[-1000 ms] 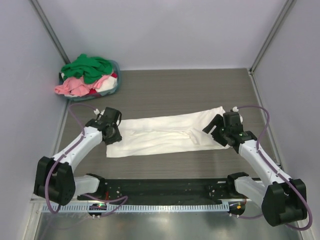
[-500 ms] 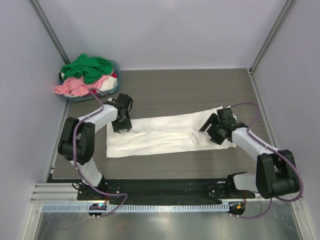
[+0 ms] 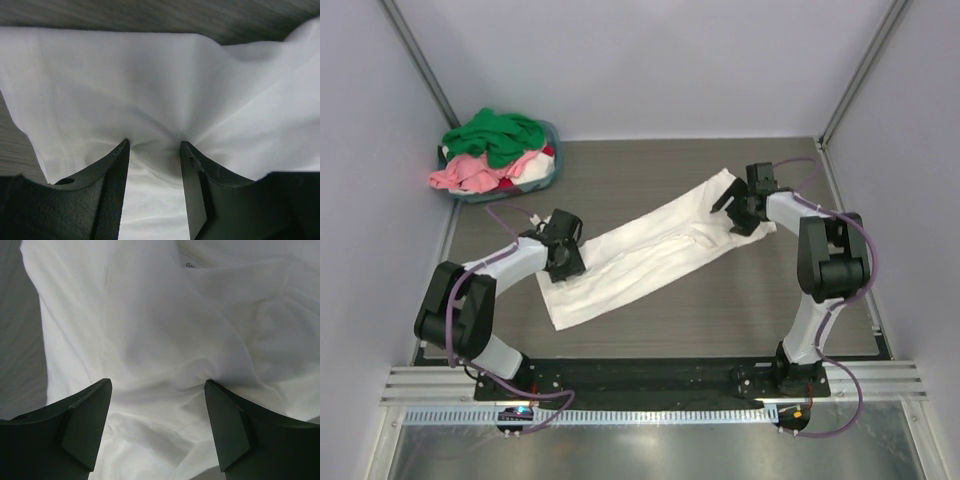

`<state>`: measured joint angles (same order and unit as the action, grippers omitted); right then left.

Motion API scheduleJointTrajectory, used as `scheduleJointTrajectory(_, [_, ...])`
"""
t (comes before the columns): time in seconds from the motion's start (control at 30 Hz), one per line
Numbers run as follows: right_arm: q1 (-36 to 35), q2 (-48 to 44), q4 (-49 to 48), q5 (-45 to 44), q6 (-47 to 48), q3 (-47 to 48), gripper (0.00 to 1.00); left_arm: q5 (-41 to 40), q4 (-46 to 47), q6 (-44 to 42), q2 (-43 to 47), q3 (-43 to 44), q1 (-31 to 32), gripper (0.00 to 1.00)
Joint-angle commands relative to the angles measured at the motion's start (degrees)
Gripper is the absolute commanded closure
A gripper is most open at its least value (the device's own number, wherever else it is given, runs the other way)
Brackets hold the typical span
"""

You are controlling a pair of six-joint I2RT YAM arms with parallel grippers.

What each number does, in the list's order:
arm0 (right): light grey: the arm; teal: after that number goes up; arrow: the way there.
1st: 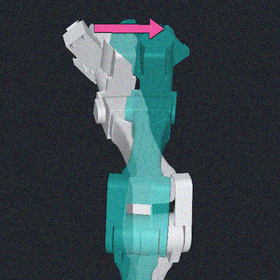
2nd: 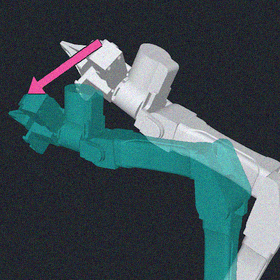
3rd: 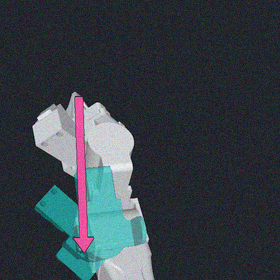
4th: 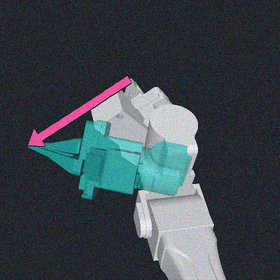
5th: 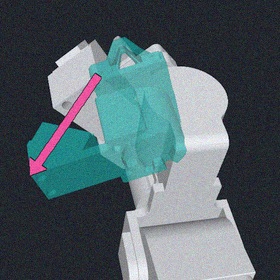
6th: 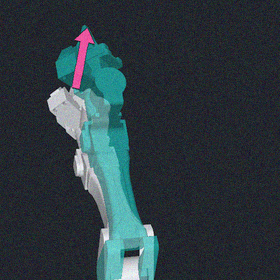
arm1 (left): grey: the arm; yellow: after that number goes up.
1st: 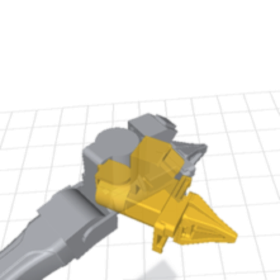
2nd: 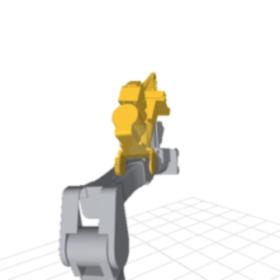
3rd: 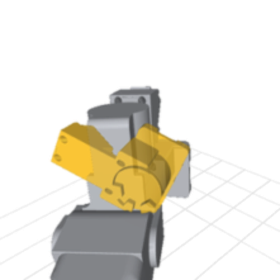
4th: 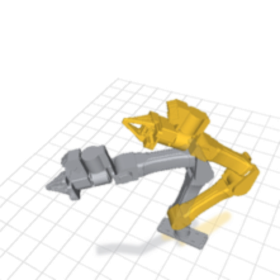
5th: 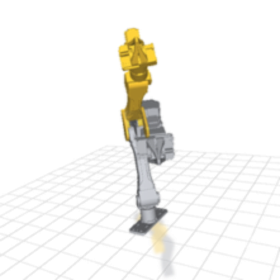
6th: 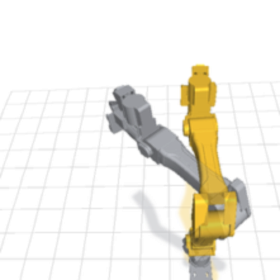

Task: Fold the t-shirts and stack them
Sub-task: Fold the tshirt

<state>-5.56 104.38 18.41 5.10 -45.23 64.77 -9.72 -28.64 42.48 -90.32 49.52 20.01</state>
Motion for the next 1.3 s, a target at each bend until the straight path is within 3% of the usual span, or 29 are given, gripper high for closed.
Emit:
scheduleJointTrajectory(0.0, [-0.58, 11.88, -3.12, 3.32, 2.60, 7.97, 0.19, 11.10, -3.27, 8.66, -0.03, -8.46, 5.98, 0.53])
scheduleJointTrajectory(0.17, [-3.40, 28.22, 0.03, 9.74, 3.92, 33.71, 0.19, 21.12, 8.49, 23.24, 0.76, -16.28, 16.00, 0.52])
scheduleJointTrajectory(0.27, [-5.68, 39.12, 3.02, 13.52, 4.54, 48.83, 0.18, 24.90, 17.63, 33.41, -1.78, -16.65, 26.80, 0.52])
scheduleJointTrajectory(0.33, [-7.18, 45.45, 4.35, 15.98, 3.93, 57.60, 0.18, 27.46, 26.04, 37.74, -4.76, -16.38, 29.99, 0.52])
scheduleJointTrajectory(0.37, [-7.62, 47.04, 4.52, 16.60, 3.58, 60.09, 0.18, 28.69, 28.27, 41.94, -5.82, -15.95, 32.09, 0.52])
scheduleJointTrajectory(0.5, [-9.03, 51.36, 4.96, 15.82, 2.87, 66.36, 0.18, 28.00, 30.23, 44.44, -6.62, -13.75, 34.83, 0.53])
scheduleJointTrajectory(0.77, [-8.50, 48.56, 5.23, 7.31, 2.70, 63.73, 0.18, 24.14, 19.87, 46.20, 3.72, -9.98, 37.90, 0.45])
scheduleJointTrajectory(0.93, [-8.24, 43.81, 5.49, 5.88, 1.55, 62.49, 0.17, 12.20, -3.37, 38.58, 11.56, 1.96, 40.54, 0.40])
scheduleJointTrajectory(1.03, [-8.15, 39.16, 5.75, 5.35, 1.37, 61.97, 0.15, 4.20, -13.79, 36.19, 15.78, 4.53, 40.55, 0.37])
scheduleJointTrajectory(1.13, [-8.24, 33.54, 5.84, 5.53, 3.65, 61.61, 0.11, -0.47, -18.63, 34.69, 21.66, 4.28, 40.63, 0.35])
scheduleJointTrajectory(1.27, [-8.15, 23.79, 7.41, 4.92, 7.70, 58.90, 0.06, -2.68, -18.47, 33.82, 28.09, -1.68, 40.72, 0.32])
